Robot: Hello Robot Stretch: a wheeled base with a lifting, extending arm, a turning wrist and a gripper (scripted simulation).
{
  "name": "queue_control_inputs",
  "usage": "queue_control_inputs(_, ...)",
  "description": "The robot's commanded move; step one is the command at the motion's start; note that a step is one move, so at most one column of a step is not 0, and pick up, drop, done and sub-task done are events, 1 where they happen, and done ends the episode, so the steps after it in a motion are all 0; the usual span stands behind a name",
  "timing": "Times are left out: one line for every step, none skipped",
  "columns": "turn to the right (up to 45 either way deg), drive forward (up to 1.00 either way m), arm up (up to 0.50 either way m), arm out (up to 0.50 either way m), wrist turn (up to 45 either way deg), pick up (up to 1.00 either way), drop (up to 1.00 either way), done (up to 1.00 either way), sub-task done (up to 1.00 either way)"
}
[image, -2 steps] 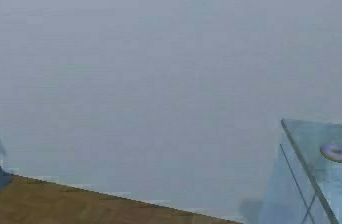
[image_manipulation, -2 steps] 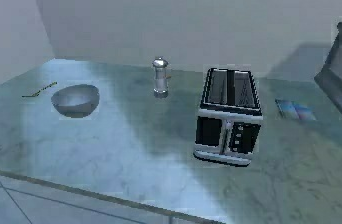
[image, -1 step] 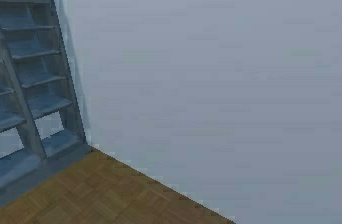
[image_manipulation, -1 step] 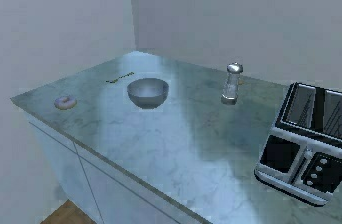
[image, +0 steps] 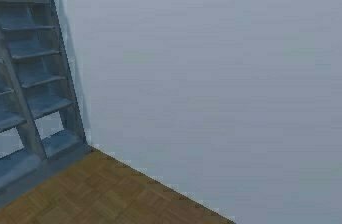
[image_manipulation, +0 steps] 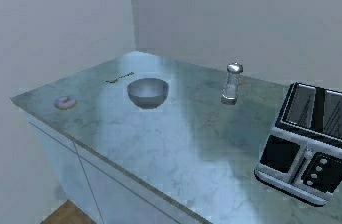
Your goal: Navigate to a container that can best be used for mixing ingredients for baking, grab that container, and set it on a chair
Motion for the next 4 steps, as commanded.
queue_control_inputs(0.0, 0.0, 0.38, 0.0, 0.0, 0.0, 0.0, 0.0, 0.0)
queue_control_inputs(0.0, 0.0, 0.0, 0.44, 0.0, 0.0, 0.0, 0.0, 0.0)
queue_control_inputs(0.0, 0.0, 0.0, 0.0, 45.0, 0.0, 0.0, 0.0, 0.0)
queue_control_inputs(0.0, 0.0, 0.0, 0.0, 45.0, 0.0, 0.0, 0.0, 0.0)
